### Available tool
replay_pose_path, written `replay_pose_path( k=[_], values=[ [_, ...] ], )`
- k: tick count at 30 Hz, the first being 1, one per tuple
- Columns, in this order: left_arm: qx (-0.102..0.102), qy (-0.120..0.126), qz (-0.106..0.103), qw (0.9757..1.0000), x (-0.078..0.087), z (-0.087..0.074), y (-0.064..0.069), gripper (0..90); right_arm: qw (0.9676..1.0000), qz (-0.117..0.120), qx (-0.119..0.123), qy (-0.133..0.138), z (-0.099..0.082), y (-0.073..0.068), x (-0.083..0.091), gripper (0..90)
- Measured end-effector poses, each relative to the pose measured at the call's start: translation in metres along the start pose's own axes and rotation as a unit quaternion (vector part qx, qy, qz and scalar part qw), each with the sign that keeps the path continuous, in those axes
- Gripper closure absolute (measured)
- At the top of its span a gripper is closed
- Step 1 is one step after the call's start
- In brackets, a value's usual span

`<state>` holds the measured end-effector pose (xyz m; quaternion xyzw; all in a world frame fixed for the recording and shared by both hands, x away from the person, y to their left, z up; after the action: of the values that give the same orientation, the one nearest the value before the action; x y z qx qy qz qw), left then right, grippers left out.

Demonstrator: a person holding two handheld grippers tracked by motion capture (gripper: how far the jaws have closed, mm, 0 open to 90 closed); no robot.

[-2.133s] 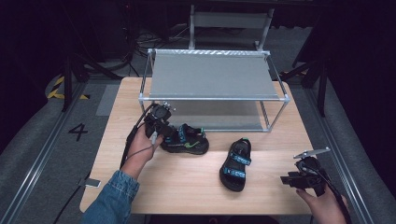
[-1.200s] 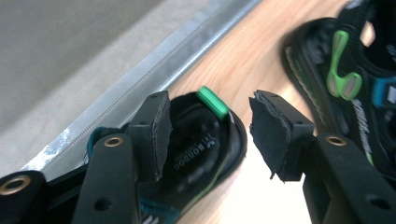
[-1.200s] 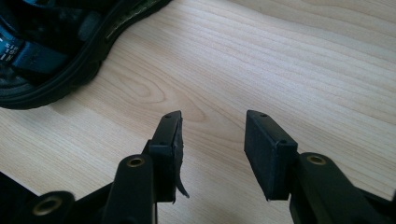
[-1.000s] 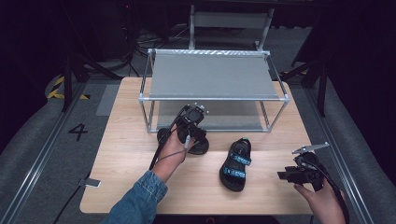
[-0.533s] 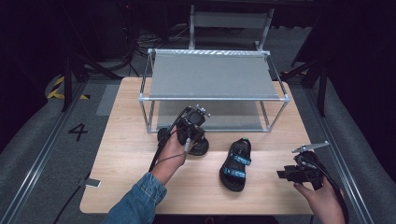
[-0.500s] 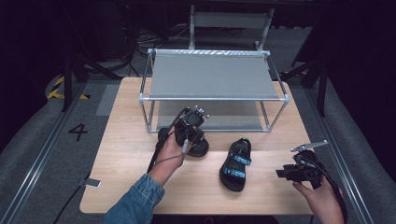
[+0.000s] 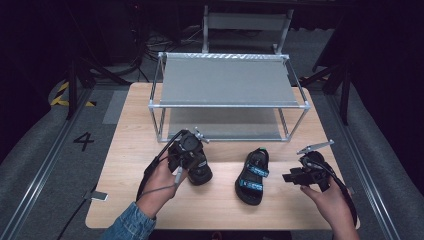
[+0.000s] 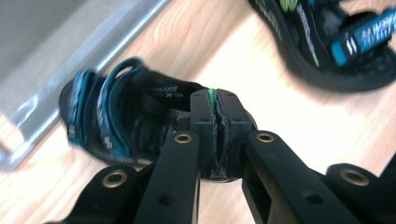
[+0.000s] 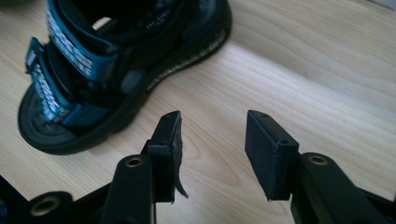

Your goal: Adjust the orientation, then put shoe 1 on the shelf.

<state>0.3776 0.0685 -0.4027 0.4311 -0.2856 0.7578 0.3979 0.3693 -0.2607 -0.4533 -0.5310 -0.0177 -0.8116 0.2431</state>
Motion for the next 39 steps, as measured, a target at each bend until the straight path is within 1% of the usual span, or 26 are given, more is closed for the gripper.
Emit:
replay_pose_path(
  k=[2,4,7,8,11,12,13,15,16,18,20,21,24,25,27,28,30,32,35,37,39],
  values=[
    [0.000,-0.002,0.003,1.0000,0.005,-0.007,0.002,86.4,1.0000,0.004,0.003,0.001,0.004,-0.003,-0.002,56.4],
    [0.006,-0.006,0.000,1.0000,0.008,-0.015,0.003,86.4,1.0000,0.006,0.003,0.001,0.006,-0.005,-0.003,56.3],
    [0.007,-0.015,-0.002,0.9999,0.009,-0.024,0.005,86.3,1.0000,0.007,0.004,-0.002,0.008,-0.004,-0.006,56.1],
    [0.007,-0.017,-0.005,0.9998,0.009,-0.026,0.006,86.3,1.0000,0.009,0.001,-0.003,0.008,-0.005,-0.007,56.0],
    [0.010,-0.021,-0.014,0.9996,0.007,-0.030,0.008,86.2,0.9999,0.013,0.001,-0.002,0.009,-0.006,-0.007,55.7],
    [0.011,-0.027,-0.023,0.9993,0.005,-0.032,0.008,86.0,0.9999,0.014,0.000,-0.002,0.009,-0.006,-0.007,55.7],
    [0.008,-0.031,-0.029,0.9991,0.003,-0.033,0.009,85.8,0.9999,0.014,0.000,-0.002,0.009,-0.006,-0.007,55.6],
    [0.007,-0.033,-0.031,0.9990,0.001,-0.033,0.009,84.1,0.9999,0.014,-0.003,0.000,0.008,-0.005,-0.005,55.3],
    [0.007,-0.033,-0.032,0.9989,0.001,-0.033,0.009,82.2,0.9999,0.015,-0.005,0.001,0.007,-0.005,-0.005,55.2],
    [0.007,-0.024,-0.034,0.9991,0.003,-0.031,0.009,75.9,0.9999,0.016,-0.006,0.001,0.006,-0.004,-0.004,55.1],
    [0.009,-0.015,-0.037,0.9992,0.007,-0.029,0.006,68.0,0.9998,0.015,-0.008,0.002,0.005,-0.004,-0.002,54.9],
    [0.014,-0.010,-0.037,0.9992,0.008,-0.028,0.003,64.5,0.9998,0.017,-0.009,0.004,0.004,-0.004,-0.001,54.8],
    [0.029,-0.017,-0.021,0.9992,0.008,-0.028,-0.011,54.2,0.9996,0.021,-0.015,0.008,0.002,-0.002,0.001,54.2],
    [0.028,-0.014,-0.016,0.9994,0.007,-0.028,-0.015,52.3,0.9996,0.021,-0.018,0.007,0.000,-0.001,0.001,53.9],
    [0.024,-0.017,-0.005,0.9995,0.004,-0.029,-0.023,48.8,0.9996,0.020,-0.018,0.006,-0.002,0.002,0.000,53.5],
    [0.020,-0.020,0.002,0.9996,0.001,-0.030,-0.027,46.4,0.9995,0.020,-0.022,0.005,-0.004,0.003,0.000,53.3],
    [0.012,-0.027,0.007,0.9995,-0.006,-0.032,-0.032,42.5,0.9995,0.020,-0.026,0.006,-0.007,0.005,0.001,53.2],
    [0.011,-0.033,0.001,0.9994,-0.013,-0.034,-0.036,42.4,0.9994,0.018,-0.029,0.007,-0.009,0.007,0.003,53.2],
    [0.020,-0.044,-0.015,0.9987,-0.023,-0.035,-0.039,42.3,0.9992,0.016,-0.035,0.009,-0.013,0.009,0.005,53.2],
    [0.016,-0.052,-0.015,0.9984,-0.029,-0.034,-0.040,42.3,0.9991,0.015,-0.037,0.011,-0.015,0.010,0.006,53.3],
    [0.013,-0.054,-0.015,0.9983,-0.033,-0.034,-0.041,43.9,0.9991,0.013,-0.038,0.010,-0.017,0.012,0.007,53.2]
  ],
)
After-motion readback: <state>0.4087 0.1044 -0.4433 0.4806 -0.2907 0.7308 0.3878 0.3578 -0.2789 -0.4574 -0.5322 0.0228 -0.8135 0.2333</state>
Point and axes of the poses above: each handheld gripper's, and its own axes: x roughly backward along the jaws, z roughly out of its top, y roughly to its right, the point moved 6 cm from there along -x, roughly forward along the jaws, and after that the axes turned 10 degrees about -x, right-handed, at the moved point
